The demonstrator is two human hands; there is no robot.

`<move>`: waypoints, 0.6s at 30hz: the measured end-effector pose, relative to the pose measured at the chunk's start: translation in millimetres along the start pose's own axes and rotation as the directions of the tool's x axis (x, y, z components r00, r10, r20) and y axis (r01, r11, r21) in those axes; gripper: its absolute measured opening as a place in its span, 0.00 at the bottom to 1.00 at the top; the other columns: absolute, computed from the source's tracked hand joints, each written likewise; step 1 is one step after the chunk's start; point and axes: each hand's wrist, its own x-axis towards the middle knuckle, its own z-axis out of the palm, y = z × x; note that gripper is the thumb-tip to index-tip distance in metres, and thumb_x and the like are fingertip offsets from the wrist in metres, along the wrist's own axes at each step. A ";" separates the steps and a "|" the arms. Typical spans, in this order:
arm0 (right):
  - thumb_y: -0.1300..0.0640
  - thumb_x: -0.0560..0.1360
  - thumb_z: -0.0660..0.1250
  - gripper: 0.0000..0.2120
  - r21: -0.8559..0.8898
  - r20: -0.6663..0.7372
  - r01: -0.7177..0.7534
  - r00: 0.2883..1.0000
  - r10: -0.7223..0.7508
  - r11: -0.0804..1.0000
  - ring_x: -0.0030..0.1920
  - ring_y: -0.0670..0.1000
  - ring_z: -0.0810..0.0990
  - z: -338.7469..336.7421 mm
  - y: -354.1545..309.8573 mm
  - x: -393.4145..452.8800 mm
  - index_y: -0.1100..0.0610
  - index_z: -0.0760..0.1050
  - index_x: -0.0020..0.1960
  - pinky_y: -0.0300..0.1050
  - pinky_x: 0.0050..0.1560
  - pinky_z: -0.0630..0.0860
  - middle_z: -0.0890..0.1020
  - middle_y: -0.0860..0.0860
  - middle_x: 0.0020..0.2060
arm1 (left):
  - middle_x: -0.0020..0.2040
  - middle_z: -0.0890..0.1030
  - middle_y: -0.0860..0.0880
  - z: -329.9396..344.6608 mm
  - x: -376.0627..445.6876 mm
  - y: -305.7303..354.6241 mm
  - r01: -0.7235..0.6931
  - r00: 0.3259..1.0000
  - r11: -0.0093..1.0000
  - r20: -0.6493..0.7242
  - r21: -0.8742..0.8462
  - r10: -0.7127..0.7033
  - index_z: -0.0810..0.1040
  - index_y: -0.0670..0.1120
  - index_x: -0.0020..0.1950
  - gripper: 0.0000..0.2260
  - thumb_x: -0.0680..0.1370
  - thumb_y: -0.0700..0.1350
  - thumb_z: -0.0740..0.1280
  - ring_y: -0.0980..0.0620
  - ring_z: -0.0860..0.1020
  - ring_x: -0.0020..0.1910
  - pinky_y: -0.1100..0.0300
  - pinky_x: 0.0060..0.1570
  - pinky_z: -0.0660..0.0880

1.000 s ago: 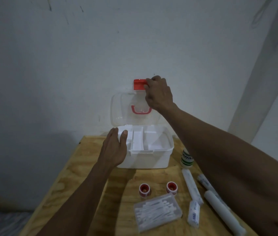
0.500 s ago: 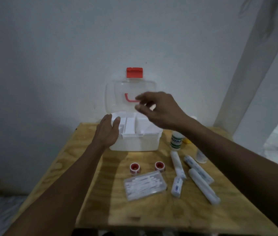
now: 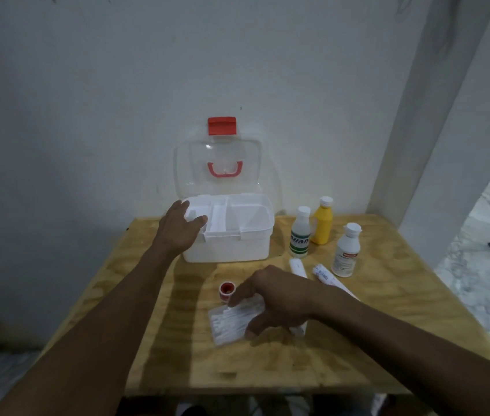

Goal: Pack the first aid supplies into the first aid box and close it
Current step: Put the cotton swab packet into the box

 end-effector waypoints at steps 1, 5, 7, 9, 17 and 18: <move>0.48 0.68 0.77 0.29 -0.016 0.004 0.004 1.000 -0.004 1.000 0.61 0.51 0.76 -0.1 -0.1 1.3 0.48 0.75 0.67 0.50 0.60 0.75 0.78 0.48 0.65 | 0.79 0.60 0.46 0.4 0.0 -0.2 0.000 1.000 1.000 -0.005 -0.004 0.000 0.61 0.46 0.77 0.29 0.79 0.55 0.63 0.42 0.61 0.76 0.44 0.74 0.61; 0.50 0.68 0.78 0.31 -0.062 0.024 0.004 1.000 -0.002 0.998 0.60 0.52 0.77 2.3 -1.7 4.3 0.49 0.74 0.68 0.50 0.59 0.76 0.79 0.50 0.63 | 0.79 0.61 0.46 1.0 -1.6 0.0 -0.007 1.000 1.000 -0.019 -0.015 0.007 0.61 0.46 0.77 0.28 0.80 0.56 0.62 0.42 0.62 0.76 0.44 0.74 0.60; 0.49 0.68 0.77 0.31 -0.070 0.013 0.004 1.000 -0.003 0.998 0.59 0.52 0.77 3.2 -3.2 3.6 0.49 0.73 0.69 0.48 0.58 0.76 0.79 0.50 0.63 | 0.79 0.60 0.46 0.6 -1.9 -1.3 -0.012 1.000 1.000 -0.020 -0.008 0.012 0.61 0.46 0.77 0.28 0.80 0.56 0.61 0.43 0.60 0.77 0.45 0.75 0.59; 0.49 0.69 0.76 0.31 -0.060 0.003 0.000 1.000 0.000 0.998 0.58 0.50 0.77 -2.3 -5.5 0.7 0.49 0.72 0.70 0.45 0.56 0.76 0.79 0.49 0.62 | 0.79 0.59 0.46 1.1 -2.1 -2.6 -0.025 0.999 1.000 -0.021 0.008 0.025 0.62 0.45 0.77 0.27 0.81 0.56 0.59 0.44 0.59 0.78 0.46 0.76 0.57; 0.42 0.68 0.76 0.32 0.196 -0.460 -0.206 0.844 0.276 0.959 0.52 0.49 0.80 -93.7 -8.0 24.0 0.52 0.73 0.68 0.42 0.50 0.78 0.80 0.52 0.60 | 0.79 0.59 0.44 2.8 -1.1 -5.7 -0.102 0.994 0.993 -0.022 0.053 0.104 0.62 0.43 0.77 0.25 0.83 0.55 0.52 0.45 0.56 0.79 0.49 0.76 0.52; 0.41 0.68 0.75 0.32 0.240 -0.512 -0.245 0.790 0.337 0.939 0.54 0.52 0.80 -103.0 -5.5 34.6 0.53 0.73 0.68 0.45 0.52 0.78 0.78 0.53 0.62 | 0.80 0.58 0.44 2.9 -0.4 -5.8 -0.108 0.994 0.992 -0.015 0.064 0.109 0.61 0.44 0.78 0.25 0.83 0.55 0.52 0.45 0.56 0.79 0.49 0.76 0.52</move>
